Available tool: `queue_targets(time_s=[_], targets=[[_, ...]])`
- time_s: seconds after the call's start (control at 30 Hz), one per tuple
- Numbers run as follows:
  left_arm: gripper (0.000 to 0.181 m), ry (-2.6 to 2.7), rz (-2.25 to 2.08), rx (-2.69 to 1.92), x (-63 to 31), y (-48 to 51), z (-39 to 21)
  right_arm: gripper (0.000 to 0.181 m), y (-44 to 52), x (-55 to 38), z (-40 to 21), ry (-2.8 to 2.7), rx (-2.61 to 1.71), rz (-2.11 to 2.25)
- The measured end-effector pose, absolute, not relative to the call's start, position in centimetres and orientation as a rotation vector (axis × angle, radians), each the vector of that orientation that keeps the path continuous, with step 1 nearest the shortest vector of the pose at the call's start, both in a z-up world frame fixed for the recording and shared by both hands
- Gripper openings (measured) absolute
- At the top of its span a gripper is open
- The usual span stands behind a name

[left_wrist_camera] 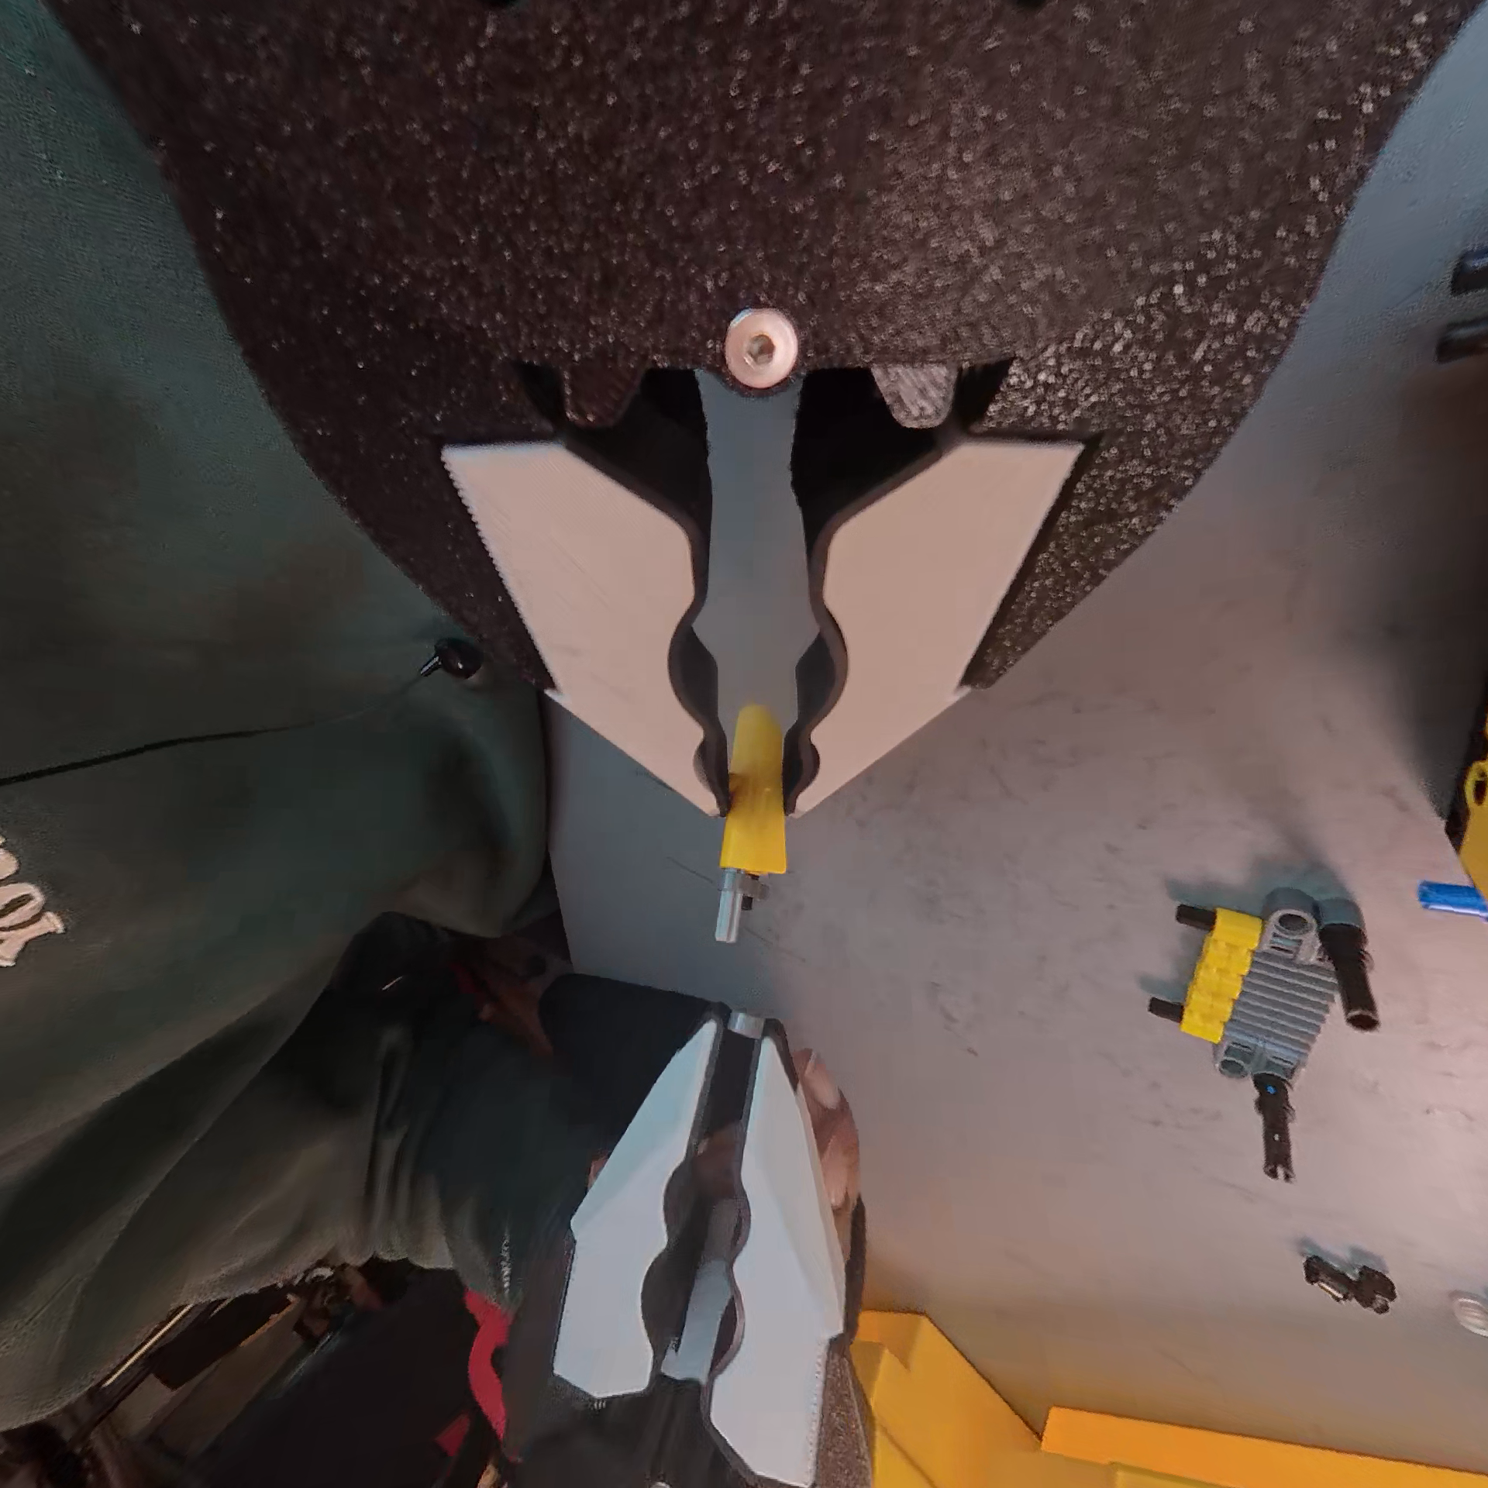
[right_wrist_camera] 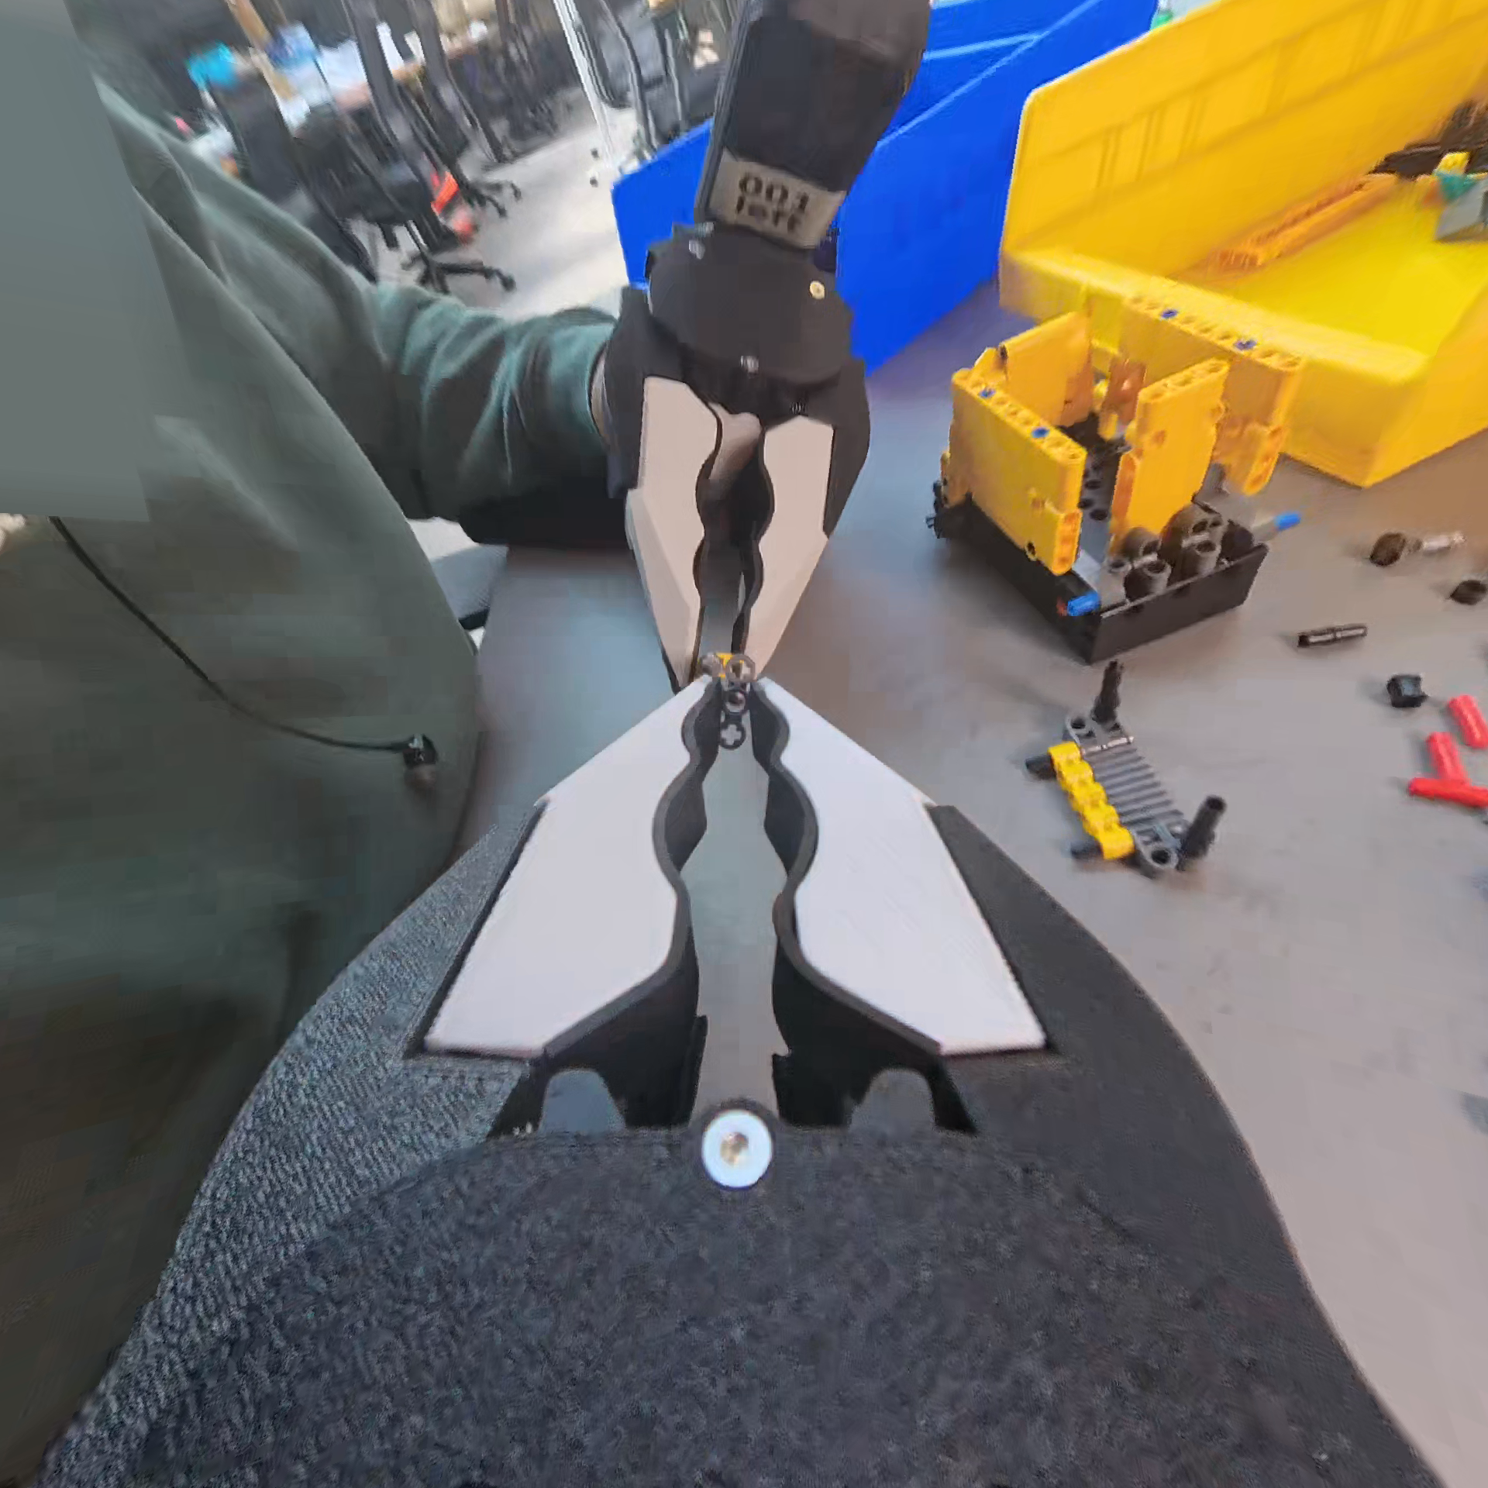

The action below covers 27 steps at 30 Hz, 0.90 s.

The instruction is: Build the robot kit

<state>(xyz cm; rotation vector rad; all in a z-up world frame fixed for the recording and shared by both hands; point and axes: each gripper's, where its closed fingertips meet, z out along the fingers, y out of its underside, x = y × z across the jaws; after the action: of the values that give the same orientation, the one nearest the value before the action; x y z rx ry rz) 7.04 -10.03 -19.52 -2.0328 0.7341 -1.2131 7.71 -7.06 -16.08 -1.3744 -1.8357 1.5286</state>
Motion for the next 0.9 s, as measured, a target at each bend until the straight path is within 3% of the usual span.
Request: queue_targets(time_s=[0.3, 0.9], targets=[[0.012, 0.649, -1.342, -1.996, 6.7, -9.9, -18.6, 0.006, -8.3, 6.3, -15.6, -1.832, -1.381, 1.772], [0.011, 0.702, -1.364, -2.026, 7.3, -10.6, -19.2, 0.006, -8.9, 7.3, -16.8, -1.978, -1.361, 1.693]])
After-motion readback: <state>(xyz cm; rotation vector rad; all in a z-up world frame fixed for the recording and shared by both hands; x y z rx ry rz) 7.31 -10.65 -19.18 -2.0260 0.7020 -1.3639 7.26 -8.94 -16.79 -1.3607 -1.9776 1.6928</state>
